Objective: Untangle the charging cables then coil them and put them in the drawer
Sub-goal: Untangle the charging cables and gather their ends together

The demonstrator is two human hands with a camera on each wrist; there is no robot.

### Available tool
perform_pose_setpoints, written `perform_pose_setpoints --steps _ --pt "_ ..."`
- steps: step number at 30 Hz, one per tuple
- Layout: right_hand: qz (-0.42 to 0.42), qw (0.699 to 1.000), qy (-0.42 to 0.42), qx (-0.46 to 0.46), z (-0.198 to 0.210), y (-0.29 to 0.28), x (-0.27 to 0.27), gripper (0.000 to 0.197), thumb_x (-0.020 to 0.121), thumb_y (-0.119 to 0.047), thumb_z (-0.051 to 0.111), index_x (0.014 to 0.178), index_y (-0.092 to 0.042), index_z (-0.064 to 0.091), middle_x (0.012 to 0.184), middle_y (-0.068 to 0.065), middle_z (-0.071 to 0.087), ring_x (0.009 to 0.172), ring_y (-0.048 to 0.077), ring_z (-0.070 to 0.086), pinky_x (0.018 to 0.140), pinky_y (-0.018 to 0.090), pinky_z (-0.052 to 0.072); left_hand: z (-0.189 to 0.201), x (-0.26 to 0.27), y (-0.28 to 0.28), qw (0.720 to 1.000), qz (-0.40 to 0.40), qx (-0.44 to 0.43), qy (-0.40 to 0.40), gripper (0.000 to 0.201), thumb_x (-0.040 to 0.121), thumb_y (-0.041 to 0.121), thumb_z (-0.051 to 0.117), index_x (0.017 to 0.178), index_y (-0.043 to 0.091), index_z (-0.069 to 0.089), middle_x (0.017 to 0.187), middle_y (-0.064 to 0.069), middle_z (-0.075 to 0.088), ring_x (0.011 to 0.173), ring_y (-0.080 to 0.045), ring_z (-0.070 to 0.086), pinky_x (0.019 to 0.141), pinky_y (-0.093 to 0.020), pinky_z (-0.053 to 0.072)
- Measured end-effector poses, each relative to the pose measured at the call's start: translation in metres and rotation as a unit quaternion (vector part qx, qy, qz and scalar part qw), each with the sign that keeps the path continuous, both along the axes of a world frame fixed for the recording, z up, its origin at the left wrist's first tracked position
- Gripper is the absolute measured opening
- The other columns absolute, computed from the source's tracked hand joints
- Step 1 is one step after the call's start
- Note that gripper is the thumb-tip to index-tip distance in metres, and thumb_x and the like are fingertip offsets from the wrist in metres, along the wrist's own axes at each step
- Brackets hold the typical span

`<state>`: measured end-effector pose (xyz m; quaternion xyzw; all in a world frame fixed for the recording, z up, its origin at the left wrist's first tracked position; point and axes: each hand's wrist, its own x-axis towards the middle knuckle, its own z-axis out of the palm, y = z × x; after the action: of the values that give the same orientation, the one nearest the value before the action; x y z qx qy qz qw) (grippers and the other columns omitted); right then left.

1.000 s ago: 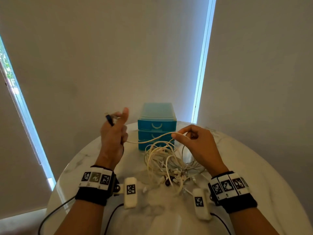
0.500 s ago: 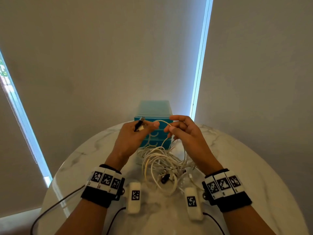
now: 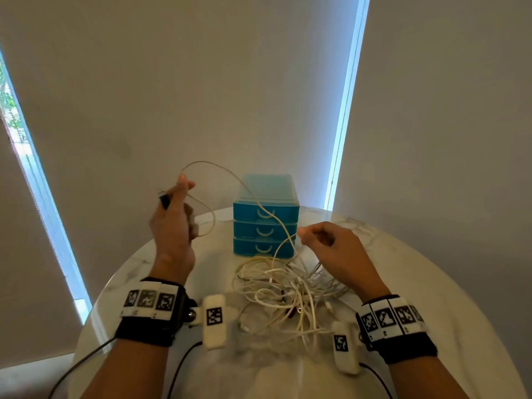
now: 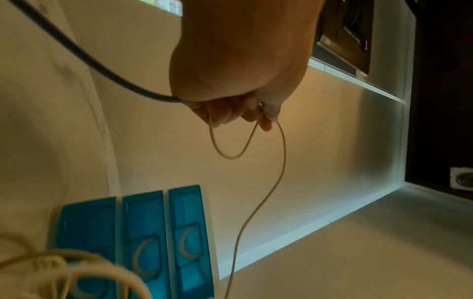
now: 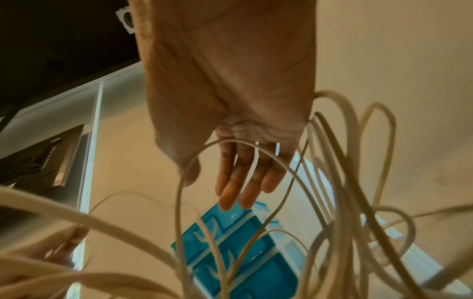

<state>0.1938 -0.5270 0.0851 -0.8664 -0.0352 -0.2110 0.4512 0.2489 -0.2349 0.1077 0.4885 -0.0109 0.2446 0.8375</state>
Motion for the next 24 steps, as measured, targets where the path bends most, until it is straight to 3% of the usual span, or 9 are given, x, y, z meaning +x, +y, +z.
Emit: perform_pose_setpoints --steps 2,5,10,12,15,17,19,21,24 --pt "0.049 0.998 0.032 -0.035 0.002 0.009 -0.005 0.036 0.092 -0.069 0.071 0.106 -0.037 0.08 0.095 -0.019 0.08 0.092 -0.003 0.073 0.085 0.02 0.057 0.001 -0.002 -0.011 0.999 -0.01 0.026 -0.017 0.038 0.098 0.057 0.071 0.112 0.022 0.079 0.063 0.007 0.039 0.054 -0.008 0.032 0.042 -0.023 0.028" --pt "0.097 0.993 0.043 -0.049 0.003 0.012 -0.007 0.014 0.098 -0.044 0.077 0.105 -0.033 0.081 0.089 -0.014 0.082 0.084 0.004 0.077 0.086 0.028 0.061 0.001 -0.004 -0.013 1.0 0.0 0.018 -0.021 0.042 0.098 0.059 0.069 0.115 0.022 0.078 0.064 0.007 0.04 0.055 -0.009 0.03 0.044 -0.023 0.027" --pt "-0.012 0.976 -0.098 0.194 0.024 0.003 -0.009 0.012 0.102 -0.026 0.074 0.111 -0.018 0.078 0.091 -0.002 0.083 0.077 0.018 0.079 0.069 0.026 0.063 0.005 -0.015 -0.028 0.987 -0.104 0.123 0.009 0.037 0.096 0.05 0.075 0.119 0.02 0.078 0.067 0.009 0.052 0.055 -0.007 0.033 0.047 -0.022 0.027" --pt "-0.022 0.951 -0.089 0.294 0.026 0.003 -0.012 0.016 0.102 -0.023 0.075 0.112 -0.012 0.077 0.093 0.004 0.083 0.083 0.021 0.081 0.074 0.027 0.066 0.008 -0.026 -0.041 0.949 -0.189 0.253 0.002 0.033 0.095 0.05 0.075 0.114 0.024 0.079 0.072 0.009 0.06 0.055 -0.006 0.039 0.05 -0.023 0.029" --pt "-0.045 0.91 -0.08 0.405 0.024 0.0 -0.012 0.016 0.1 -0.015 0.075 0.112 -0.004 0.076 0.094 0.01 0.083 0.09 0.025 0.082 0.077 0.026 0.066 0.015 -0.045 -0.056 0.852 -0.312 0.419 -0.006 0.026 0.097 0.039 0.076 0.112 0.019 0.08 0.09 0.013 0.078 0.061 0.003 0.061 0.057 -0.016 0.043" --pt "-0.043 0.89 -0.081 0.447 0.026 -0.003 -0.013 0.018 0.1 -0.011 0.075 0.115 -0.001 0.075 0.098 0.013 0.083 0.092 0.027 0.082 0.079 0.026 0.066 0.015 -0.051 -0.065 0.787 -0.388 0.481 -0.003 0.026 0.095 0.032 0.08 0.119 0.023 0.079 0.099 0.01 0.082 0.086 0.004 0.074 0.081 -0.015 0.054" --pt "-0.028 0.878 -0.091 0.468 0.029 -0.003 -0.013 0.02 0.101 -0.011 0.073 0.117 0.001 0.074 0.101 0.015 0.082 0.094 0.029 0.082 0.083 0.028 0.066 0.011 -0.051 -0.072 0.734 -0.4 0.549 0.007 0.034 0.089 0.039 0.085 0.122 0.035 0.078 0.109 0.015 0.081 0.106 0.003 0.073 0.1 -0.022 0.051" --pt "-0.024 0.859 -0.132 0.494 0.035 -0.003 -0.014 0.022 0.102 -0.011 0.072 0.119 0.003 0.072 0.101 0.016 0.082 0.097 0.03 0.082 0.086 0.031 0.066 0.004 -0.044 -0.074 0.718 -0.367 0.592 0.019 0.041 0.082 0.052 0.088 0.121 0.046 0.078 0.115 0.028 0.077 0.112 0.012 0.067 0.1 -0.02 0.046" --pt "-0.02 0.808 -0.21 0.551 0.047 -0.006 -0.018 0.028 0.102 -0.012 0.071 0.124 0.005 0.07 0.103 0.012 0.083 0.101 0.03 0.081 0.089 0.032 0.066 -0.006 -0.028 -0.07 0.748 -0.287 0.598 0.028 0.042 0.076 0.062 0.088 0.116 0.058 0.075 0.109 0.031 0.077 0.105 0.013 0.067 0.097 -0.021 0.049"
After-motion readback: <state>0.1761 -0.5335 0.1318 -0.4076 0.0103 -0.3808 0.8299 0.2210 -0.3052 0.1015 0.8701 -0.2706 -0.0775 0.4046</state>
